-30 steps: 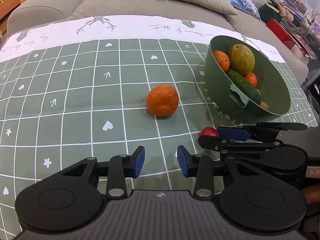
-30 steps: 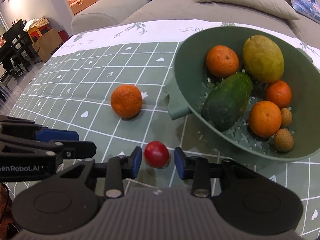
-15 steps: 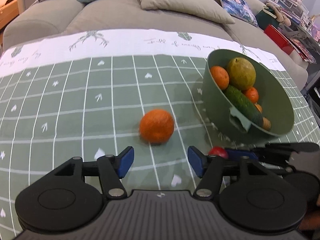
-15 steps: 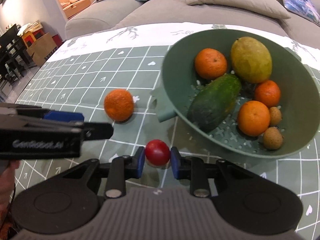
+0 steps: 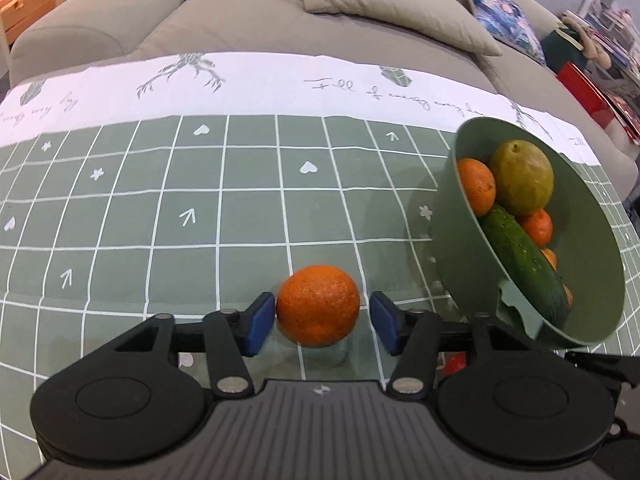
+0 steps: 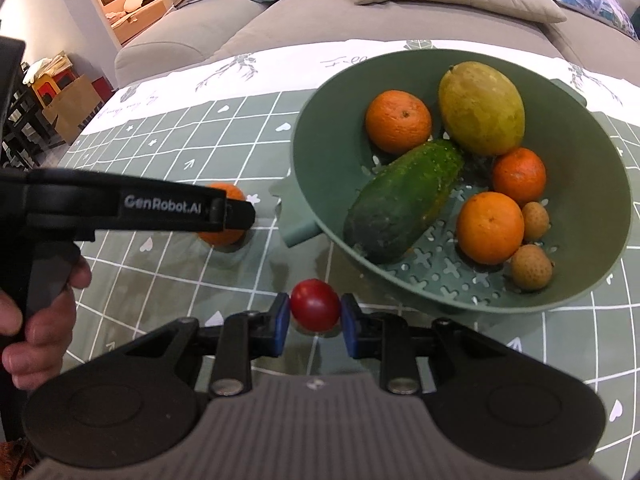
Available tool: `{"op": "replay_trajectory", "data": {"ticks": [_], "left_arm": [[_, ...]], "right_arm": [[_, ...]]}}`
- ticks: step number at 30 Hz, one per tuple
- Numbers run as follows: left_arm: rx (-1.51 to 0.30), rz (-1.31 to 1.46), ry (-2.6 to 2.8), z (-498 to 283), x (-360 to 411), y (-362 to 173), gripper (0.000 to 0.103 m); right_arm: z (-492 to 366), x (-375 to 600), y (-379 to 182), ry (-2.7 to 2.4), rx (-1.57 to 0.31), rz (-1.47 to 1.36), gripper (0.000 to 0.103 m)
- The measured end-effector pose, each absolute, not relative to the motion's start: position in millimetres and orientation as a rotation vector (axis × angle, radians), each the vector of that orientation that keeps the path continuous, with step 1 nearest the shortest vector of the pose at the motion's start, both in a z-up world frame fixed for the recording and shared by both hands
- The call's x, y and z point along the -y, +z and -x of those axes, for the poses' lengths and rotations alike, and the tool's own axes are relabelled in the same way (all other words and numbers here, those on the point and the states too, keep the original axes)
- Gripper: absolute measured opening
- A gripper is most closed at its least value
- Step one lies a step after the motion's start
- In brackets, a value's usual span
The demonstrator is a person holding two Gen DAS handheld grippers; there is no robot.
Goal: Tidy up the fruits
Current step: 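Grasp the red plum with the right tool while the left tool grasps the orange, then carry the plum with the right tool while the left tool carries the orange to the colander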
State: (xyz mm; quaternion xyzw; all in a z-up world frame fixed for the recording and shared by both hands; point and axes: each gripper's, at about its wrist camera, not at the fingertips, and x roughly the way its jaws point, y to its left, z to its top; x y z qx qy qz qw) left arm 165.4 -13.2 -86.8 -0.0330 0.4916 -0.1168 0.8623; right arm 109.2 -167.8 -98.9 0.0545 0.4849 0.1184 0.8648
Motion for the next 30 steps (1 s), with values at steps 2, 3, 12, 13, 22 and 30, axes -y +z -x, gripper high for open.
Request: {"op": "replay_trajectory", "data": {"ticks": [2,3,12,13,22,30], "left_arm": [[-1.034,0.082,-0.24,-166.0,11.8,-87.6,0.054],[-1.033,0.089,-0.241,-165.9,11.8,-87.1,0.053],[-1.054,0.102,-0.252,-151.8,9.6,-80.8,0.05],[-1.054,0.1,-0.255,-147.7,9.8,-78.8,0.05],[-1.093,0.078,-0.298,-105.2,12.6,-51.6,0.05],[-1.088,0.039,-0.37,-75.0,29.9,-20.7,0.05]], "right_arm": [[-108.9,167.8,-98.7,0.247,-1.016,-0.116,0.023],[-108.6,168.7,-99.0,0.247,-1.015,-0.117,0.023],[-100.9,174.4,-95.4,0.251,-1.01,-0.115,0.023],[-99.5,175.4,-94.4,0.253,-1.011,-0.114,0.023],[-73.7,189.6,-76.8,0.291,-1.022,-0.082,0.023],[-46.0,212.5,-54.3,0.306,-1.005,-0.08,0.023]]}}
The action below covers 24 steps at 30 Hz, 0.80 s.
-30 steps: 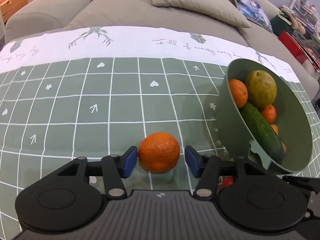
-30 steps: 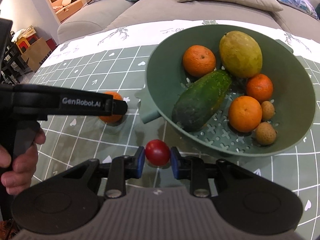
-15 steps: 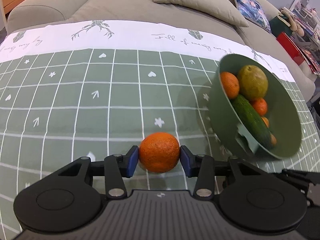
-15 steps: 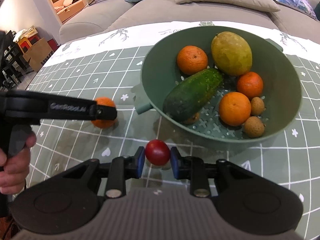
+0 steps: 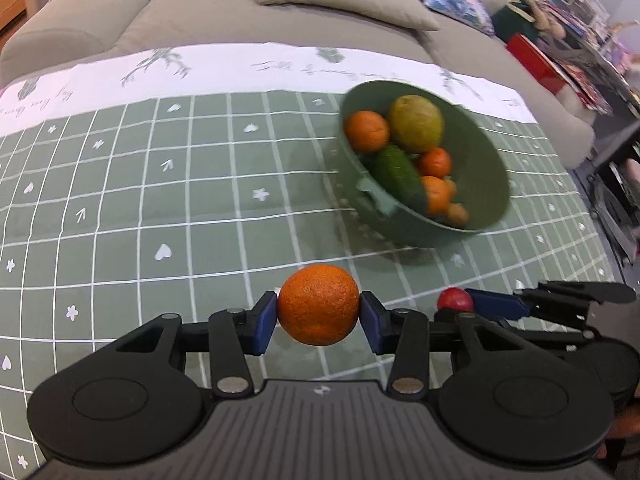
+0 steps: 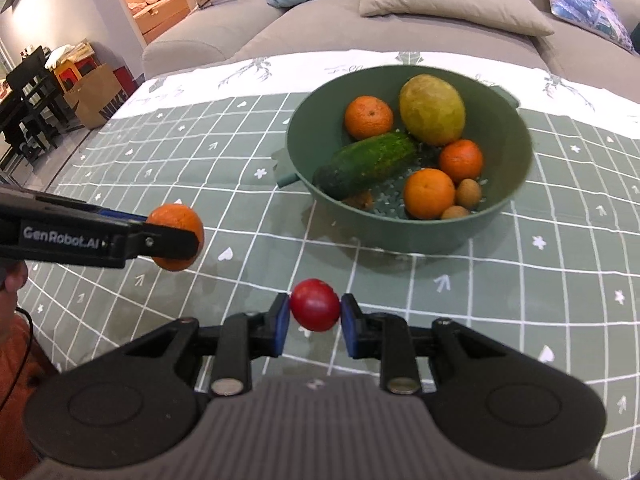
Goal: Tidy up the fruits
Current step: 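Carry the plum with the right tool while the left tool carries the orange to the colander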
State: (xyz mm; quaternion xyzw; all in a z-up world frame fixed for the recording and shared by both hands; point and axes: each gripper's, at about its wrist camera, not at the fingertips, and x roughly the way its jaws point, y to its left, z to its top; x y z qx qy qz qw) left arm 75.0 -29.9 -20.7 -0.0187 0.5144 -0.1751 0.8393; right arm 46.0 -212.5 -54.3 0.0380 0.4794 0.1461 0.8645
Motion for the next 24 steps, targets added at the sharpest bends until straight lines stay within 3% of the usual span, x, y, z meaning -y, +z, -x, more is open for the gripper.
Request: {"op": "replay_trajectory", "data": {"ticks": [12,24], "left_arm": [[-0.985,-0.015,-0.481,-73.6,73.0,30.1,0.05],[-0.959,-0.026,-0.558,-121.1,116.8,47.1,0.05]], "right_arm": [[-33.7,247.2,-4.1,0.291,-0.9,-0.057,0.023],[-68.6,270.7,20.2,0.286,-0.845,0.039,0.023]]}}
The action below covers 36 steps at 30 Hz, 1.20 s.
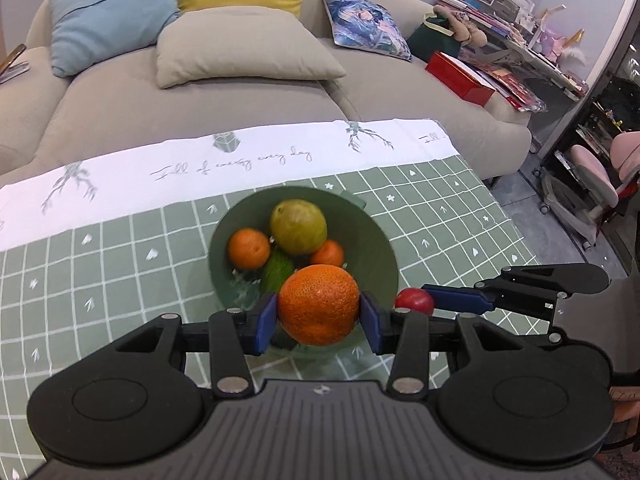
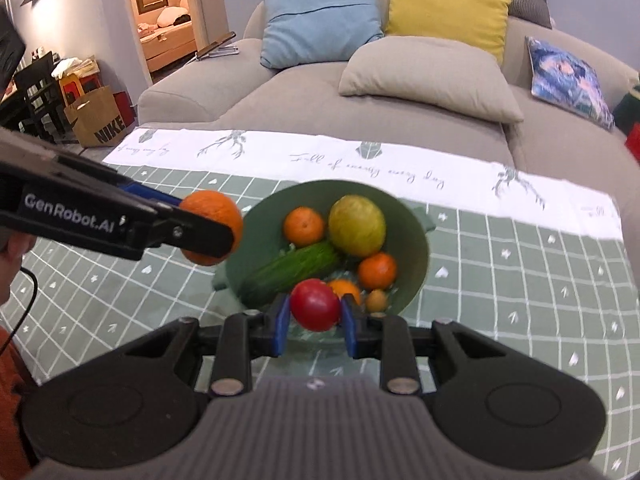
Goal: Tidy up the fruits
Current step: 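Carry the plum with the right tool while the left tool carries the orange to the colander, then open the left tool over the colander while the right tool releases the plum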
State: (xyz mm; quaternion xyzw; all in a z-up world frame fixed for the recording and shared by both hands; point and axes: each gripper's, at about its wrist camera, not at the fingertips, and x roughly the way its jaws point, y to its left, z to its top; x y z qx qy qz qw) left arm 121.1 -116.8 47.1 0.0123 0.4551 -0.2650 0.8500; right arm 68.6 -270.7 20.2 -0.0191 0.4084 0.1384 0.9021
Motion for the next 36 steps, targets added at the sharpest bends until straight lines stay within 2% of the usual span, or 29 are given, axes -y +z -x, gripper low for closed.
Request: {"op": "replay_trajectory", "data": {"ticks": [9,23,36], "left_arm": [[-1.008,-0.059,-0.579,-156.4,143.0,27.1,0.05],[-1.149,-0.102,-0.608,-201.6,172.4,-31.5,0.05],[-1.166,-0.127,-0.616,-214.2,182.8,-49.9,0.053]], "right_arm": [[-103.7,286.8,7.1,0.27,-0.874,0.069,0.023],[-145.1,294.5,-32.7,0.289,-0.956,0.13,0.023],[-157.5,296.3,-44.3,0.307,-0.981,0.143,0.023]]}}
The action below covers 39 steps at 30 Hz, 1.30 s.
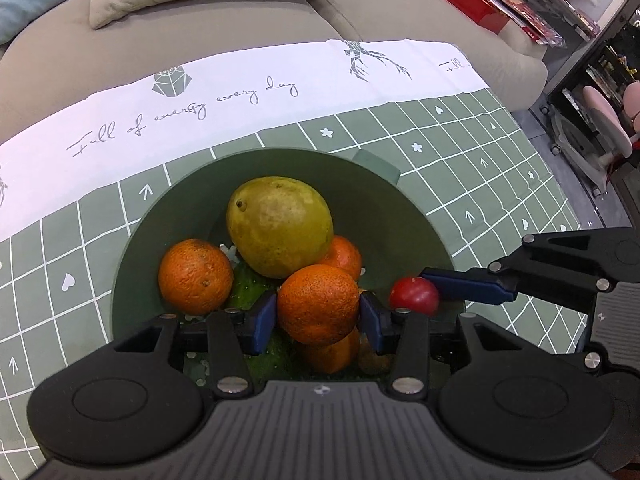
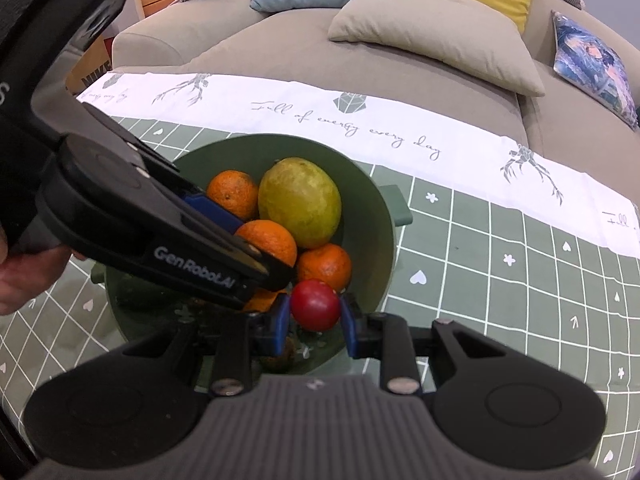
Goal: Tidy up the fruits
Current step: 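Open the left tool over the colander while the right tool releases the plum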
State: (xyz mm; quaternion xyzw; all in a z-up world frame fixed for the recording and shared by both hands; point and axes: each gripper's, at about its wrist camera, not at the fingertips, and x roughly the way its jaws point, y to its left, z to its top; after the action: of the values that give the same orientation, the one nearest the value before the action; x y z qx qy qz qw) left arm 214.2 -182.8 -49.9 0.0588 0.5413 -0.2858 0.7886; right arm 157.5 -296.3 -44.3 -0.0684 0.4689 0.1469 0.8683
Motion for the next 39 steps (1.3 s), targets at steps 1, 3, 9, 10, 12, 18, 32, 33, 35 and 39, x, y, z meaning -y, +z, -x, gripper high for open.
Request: {"op": "replay_trajectory", "data": {"ticks": [1,3,9,10,12,18,32,33,35,39], "left_arm": [[-1.165,-0.13,-0.613,-214.1,182.8,-50.2,0.056],[-1.161,-0.123,-0.619,-214.0,182.0,-49.4,0.06],[-1.139,-0.075,-0.63,-211.4,172.4,-38.1,0.064],[-1.129,-0.071,-0.635,-209.7,170.1,-34.3,0.064],[-1.101,-0.065,-0.632,-205.3,163.4,-25.9,0.064],[-1.015,-0.088,-0.575,-187.5,142.1,-4.2,0.064],[-0.972,-0.096,-0.469,-157.7,102.6,7.2,0.064],[-0.971,-0.098,-0.464,-156.8,101.5,6.7,0.064],[-0.972,-0.103,-0.453,-153.7,98.9,6.5,0.064],[-0.956,-0.111,-0.436,-144.0,92.7,10.6,0.064]], "right_arm": [[-157.5,296.3,-44.4,0.309,-0.983,0.143,0.023],[-158.4,296.3,-44.7,0.311,-0.987,0.142,0.023],[-162.2,294.4,-44.3,0.319,-1.004,0.165,0.023],[-163.0,293.5,-44.0,0.323,-1.009,0.175,0.023],[-164.8,291.5,-44.0,0.333,-1.025,0.19,0.023],[-177.1,283.8,-49.4,0.363,-1.106,0.246,0.023],[-186.8,260.9,-62.5,0.37,-1.171,0.339,0.024],[-186.4,259.9,-63.2,0.368,-1.17,0.34,0.024],[-185.0,259.5,-62.4,0.359,-1.164,0.343,0.024],[-178.7,257.8,-53.3,0.349,-1.138,0.337,0.035]]}}
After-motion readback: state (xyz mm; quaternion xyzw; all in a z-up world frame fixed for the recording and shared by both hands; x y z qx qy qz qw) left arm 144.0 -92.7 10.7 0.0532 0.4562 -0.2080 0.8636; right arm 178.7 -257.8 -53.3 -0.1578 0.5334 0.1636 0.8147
